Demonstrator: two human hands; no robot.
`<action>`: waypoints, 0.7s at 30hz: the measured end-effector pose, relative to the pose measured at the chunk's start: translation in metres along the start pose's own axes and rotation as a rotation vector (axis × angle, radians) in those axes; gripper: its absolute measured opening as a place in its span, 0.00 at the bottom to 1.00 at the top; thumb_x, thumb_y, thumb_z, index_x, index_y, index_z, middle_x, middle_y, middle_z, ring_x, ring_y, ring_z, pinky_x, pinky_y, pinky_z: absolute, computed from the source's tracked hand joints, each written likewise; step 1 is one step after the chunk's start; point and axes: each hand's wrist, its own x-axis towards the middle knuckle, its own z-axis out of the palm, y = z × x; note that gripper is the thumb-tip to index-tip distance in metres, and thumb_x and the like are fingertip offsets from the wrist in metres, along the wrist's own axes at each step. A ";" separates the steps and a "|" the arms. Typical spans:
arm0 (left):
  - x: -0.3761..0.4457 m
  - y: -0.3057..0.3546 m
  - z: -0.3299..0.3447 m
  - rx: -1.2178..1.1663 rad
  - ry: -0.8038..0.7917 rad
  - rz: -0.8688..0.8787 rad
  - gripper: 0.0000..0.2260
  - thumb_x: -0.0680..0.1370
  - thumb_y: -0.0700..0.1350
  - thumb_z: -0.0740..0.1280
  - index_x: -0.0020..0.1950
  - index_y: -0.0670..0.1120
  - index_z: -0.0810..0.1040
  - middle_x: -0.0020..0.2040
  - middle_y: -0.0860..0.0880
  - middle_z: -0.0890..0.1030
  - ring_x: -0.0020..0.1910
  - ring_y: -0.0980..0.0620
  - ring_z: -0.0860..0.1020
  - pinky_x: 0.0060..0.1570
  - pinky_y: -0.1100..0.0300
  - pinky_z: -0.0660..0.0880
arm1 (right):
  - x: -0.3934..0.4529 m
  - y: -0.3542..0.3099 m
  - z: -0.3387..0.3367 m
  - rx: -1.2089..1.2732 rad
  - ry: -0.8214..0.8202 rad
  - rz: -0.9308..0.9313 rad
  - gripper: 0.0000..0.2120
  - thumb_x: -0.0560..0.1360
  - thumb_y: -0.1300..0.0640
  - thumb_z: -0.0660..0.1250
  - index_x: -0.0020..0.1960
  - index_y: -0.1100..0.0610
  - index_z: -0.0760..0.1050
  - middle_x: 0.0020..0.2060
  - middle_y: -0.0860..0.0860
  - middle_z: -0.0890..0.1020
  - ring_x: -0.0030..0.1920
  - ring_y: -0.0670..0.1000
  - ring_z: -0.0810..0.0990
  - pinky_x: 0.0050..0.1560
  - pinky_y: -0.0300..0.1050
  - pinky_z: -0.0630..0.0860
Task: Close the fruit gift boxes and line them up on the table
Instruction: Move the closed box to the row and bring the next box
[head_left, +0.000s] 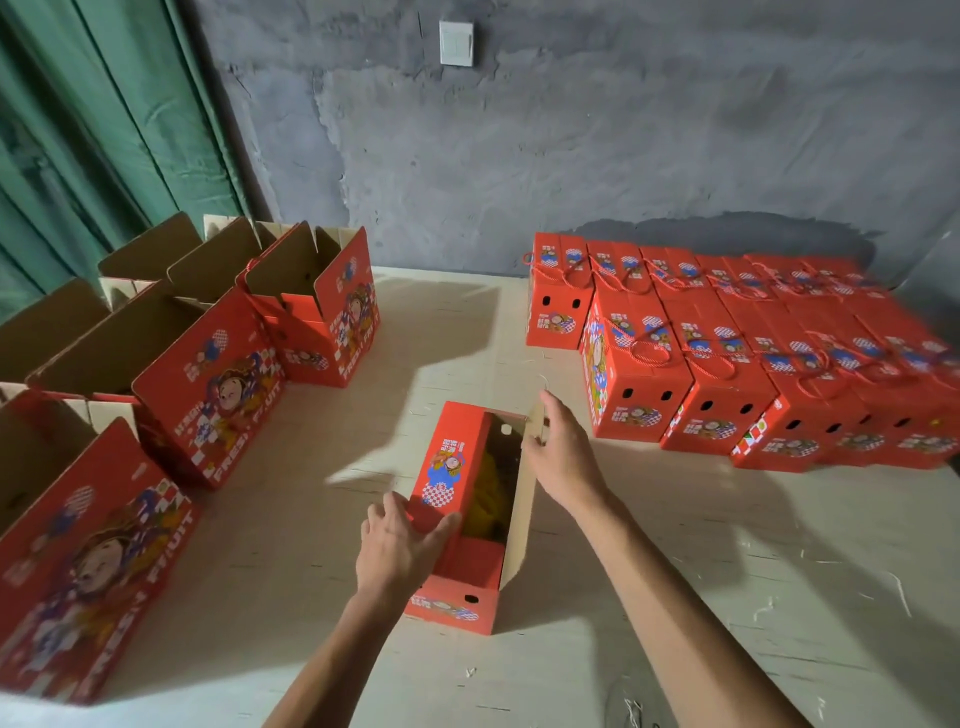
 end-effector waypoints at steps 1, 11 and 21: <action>-0.001 0.001 0.002 -0.027 -0.004 0.003 0.30 0.72 0.70 0.70 0.59 0.48 0.66 0.55 0.48 0.73 0.58 0.45 0.75 0.56 0.46 0.77 | 0.003 -0.004 -0.002 -0.145 0.001 -0.083 0.24 0.80 0.62 0.67 0.76 0.57 0.69 0.79 0.53 0.65 0.78 0.53 0.66 0.74 0.52 0.69; -0.009 -0.004 0.008 -0.082 0.024 0.044 0.27 0.75 0.69 0.68 0.62 0.51 0.68 0.55 0.49 0.81 0.51 0.43 0.81 0.52 0.47 0.79 | -0.036 -0.050 0.025 -1.088 -0.437 -0.179 0.03 0.77 0.55 0.70 0.50 0.51 0.81 0.45 0.51 0.82 0.59 0.56 0.79 0.58 0.52 0.70; -0.009 -0.004 0.009 -0.034 0.028 0.048 0.26 0.76 0.68 0.66 0.61 0.50 0.68 0.55 0.47 0.82 0.50 0.42 0.82 0.48 0.52 0.77 | -0.034 -0.030 0.049 -0.636 -0.859 0.031 0.16 0.82 0.46 0.63 0.61 0.57 0.76 0.60 0.56 0.80 0.59 0.59 0.79 0.55 0.51 0.77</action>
